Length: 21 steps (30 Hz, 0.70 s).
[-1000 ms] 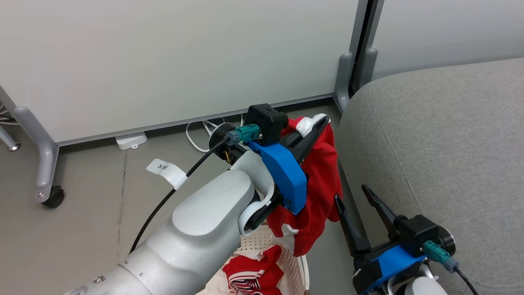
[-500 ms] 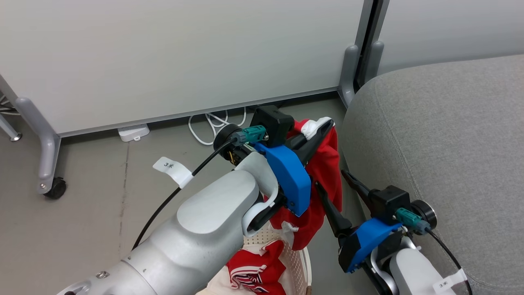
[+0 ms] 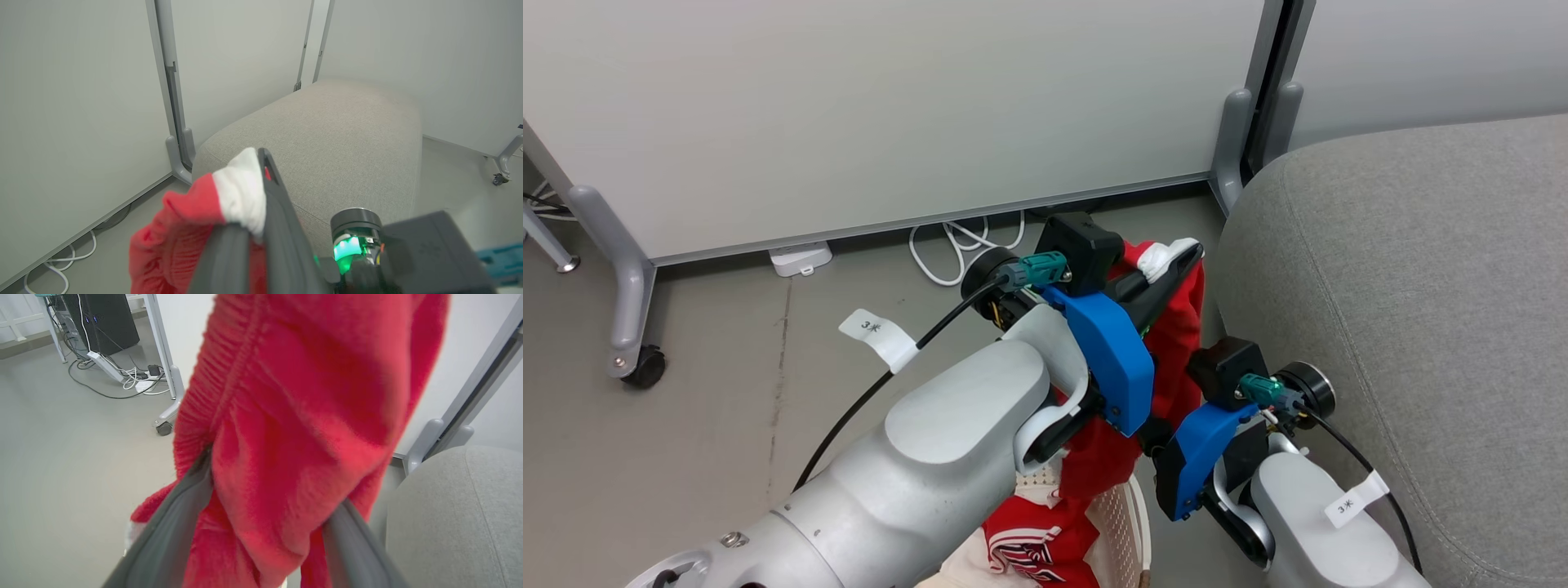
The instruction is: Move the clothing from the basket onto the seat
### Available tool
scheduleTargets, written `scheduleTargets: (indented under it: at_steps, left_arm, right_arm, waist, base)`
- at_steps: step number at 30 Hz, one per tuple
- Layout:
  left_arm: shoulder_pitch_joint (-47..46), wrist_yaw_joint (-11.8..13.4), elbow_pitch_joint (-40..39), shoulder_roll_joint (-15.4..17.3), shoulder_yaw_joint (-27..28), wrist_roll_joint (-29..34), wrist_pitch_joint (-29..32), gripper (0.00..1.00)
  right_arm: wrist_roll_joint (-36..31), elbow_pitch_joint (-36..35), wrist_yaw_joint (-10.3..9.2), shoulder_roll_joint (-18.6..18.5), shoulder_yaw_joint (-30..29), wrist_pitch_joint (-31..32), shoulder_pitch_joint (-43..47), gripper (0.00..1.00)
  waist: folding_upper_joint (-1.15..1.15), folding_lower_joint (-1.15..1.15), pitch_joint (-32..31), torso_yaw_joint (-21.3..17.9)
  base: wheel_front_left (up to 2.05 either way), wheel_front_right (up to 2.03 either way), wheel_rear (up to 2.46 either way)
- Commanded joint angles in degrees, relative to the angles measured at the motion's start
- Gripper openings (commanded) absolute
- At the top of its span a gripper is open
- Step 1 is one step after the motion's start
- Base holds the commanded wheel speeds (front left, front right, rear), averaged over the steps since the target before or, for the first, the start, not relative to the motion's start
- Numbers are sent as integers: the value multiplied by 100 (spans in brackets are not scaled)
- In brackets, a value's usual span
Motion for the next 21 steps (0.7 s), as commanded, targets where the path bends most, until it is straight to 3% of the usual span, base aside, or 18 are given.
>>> scheduleTargets:
  at_steps: [1,4,5,6,7,8,21]
  left_arm:
    - [-96,-7,5,27,-17,-28,-52,0]
    - [-113,-7,27,36,-60,-77,-66,0]
    - [-103,-7,51,43,-84,-93,-77,0]
    - [-102,-7,64,42,-99,-119,-90,0]
    - [-102,-7,76,40,-120,-124,-97,0]
    - [-101,-7,90,37,-140,-137,-105,0]
    - [-134,-7,243,62,-263,-299,-183,0]
  right_arm:
    - [70,76,3,-17,48,-50,-112,100]
    - [169,295,3,-17,157,-141,-242,100]
    - [267,357,3,-15,219,-151,-251,82]
    - [325,415,3,-14,268,-165,-281,38]
    - [390,465,3,-15,287,-213,-314,8]
    - [430,512,3,-15,314,-245,-333,0]
    - [599,943,3,-15,474,-519,-448,0]
  waist:
    - [0,0,-6,-1]
    - [0,0,-14,-4]
    - [0,0,-40,4]
    - [0,0,-51,7]
    - [0,0,-62,9]
    - [0,0,-73,13]
    - [0,0,-147,8]
  base:
    - [0,0,0]
    - [0,0,0]
    - [0,0,0]
    - [0,0,0]
    - [0,0,0]
    - [0,0,0]
    - [0,0,0]
